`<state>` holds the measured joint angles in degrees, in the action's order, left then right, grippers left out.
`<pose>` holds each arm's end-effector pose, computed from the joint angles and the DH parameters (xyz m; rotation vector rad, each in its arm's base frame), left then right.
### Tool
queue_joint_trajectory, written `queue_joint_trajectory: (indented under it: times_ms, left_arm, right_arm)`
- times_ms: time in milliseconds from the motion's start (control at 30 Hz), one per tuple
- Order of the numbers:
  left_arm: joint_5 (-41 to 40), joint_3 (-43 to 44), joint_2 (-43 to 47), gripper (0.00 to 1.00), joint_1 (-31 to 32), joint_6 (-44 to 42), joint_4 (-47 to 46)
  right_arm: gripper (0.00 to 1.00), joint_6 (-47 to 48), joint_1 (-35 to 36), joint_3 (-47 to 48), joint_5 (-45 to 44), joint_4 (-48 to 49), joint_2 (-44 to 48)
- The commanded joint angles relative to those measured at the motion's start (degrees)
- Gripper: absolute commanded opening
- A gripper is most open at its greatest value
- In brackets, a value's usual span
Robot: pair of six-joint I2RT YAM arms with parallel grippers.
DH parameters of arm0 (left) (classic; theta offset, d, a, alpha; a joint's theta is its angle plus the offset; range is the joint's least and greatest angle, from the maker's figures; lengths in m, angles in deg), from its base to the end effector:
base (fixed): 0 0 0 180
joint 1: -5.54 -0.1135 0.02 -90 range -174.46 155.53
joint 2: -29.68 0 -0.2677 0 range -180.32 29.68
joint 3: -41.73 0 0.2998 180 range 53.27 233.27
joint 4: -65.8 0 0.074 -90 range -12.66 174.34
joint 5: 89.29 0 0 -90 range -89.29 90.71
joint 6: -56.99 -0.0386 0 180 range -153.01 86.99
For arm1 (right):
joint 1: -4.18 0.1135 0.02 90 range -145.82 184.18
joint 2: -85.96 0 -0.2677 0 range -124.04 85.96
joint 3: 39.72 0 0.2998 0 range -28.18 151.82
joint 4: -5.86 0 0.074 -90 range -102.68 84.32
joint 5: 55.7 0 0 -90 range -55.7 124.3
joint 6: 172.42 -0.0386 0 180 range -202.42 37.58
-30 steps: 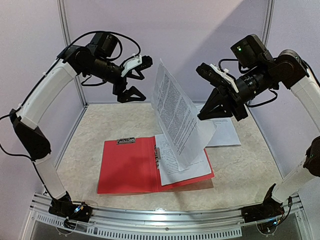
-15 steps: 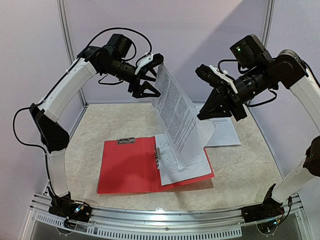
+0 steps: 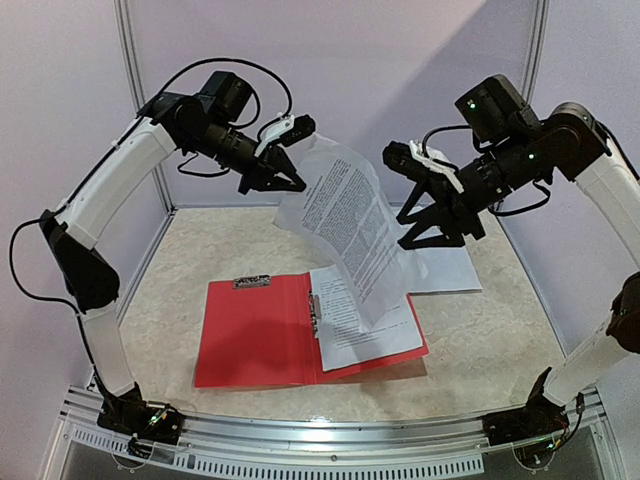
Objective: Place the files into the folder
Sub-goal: Pass from the right arm to the left, then pass from the left arm to the right
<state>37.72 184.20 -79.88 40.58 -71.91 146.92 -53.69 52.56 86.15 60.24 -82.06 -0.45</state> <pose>0.3397 -0.2666 0.4505 1.6159 1.6587 -0.7388 0.1911 0.2406 0.4898 -1.6688 1.7556 0.7038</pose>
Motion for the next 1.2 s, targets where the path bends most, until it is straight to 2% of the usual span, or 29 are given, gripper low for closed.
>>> queue_joint_trajectory:
  times_ms: [0,100,133,333,467,667,967,1167]
  left_arm:
    - [-14.24,-5.2,5.69,0.0,1.52,7.07,-1.69]
    - [-25.44,-5.61,7.22,0.0,5.69,9.31,1.24]
    - [-29.26,-5.53,7.49,0.0,7.39,9.59,2.3]
    - [-35.67,-5.65,7.53,0.0,11.87,11.73,7.74]
    - [-35.88,-5.77,7.56,0.0,12.23,11.85,8.67]
    - [-34.85,-6.19,8.43,0.0,12.83,10.39,8.56]
    - [-34.1,-6.01,8.84,0.0,13.12,10.9,9.44]
    - [-34.45,-5.66,8.7,0.0,13.12,10.97,9.47]
  right_arm:
    - [0.7,-6.97,0.39,-3.82,-13.2,2.22,0.49]
    - [0.97,-9.53,0.38,-4.47,-13.14,5.93,-0.98]
    - [0.98,-10.55,0.4,-4.67,-13.0,7.51,-1.36]
    - [0.99,-14.34,0.35,-10.3,-11.86,20.02,-1.0]
    - [0.99,-15.78,0.35,-17.8,-10.82,28.47,1.94]
    - [0.98,-14.3,0.4,-21.28,-14.71,31.59,1.89]
    - [0.86,-15.14,0.31,-22.17,-12.39,36.05,-3.24]
    - [0.82,-17.11,0.22,-26.34,-11.91,40.48,-1.99]
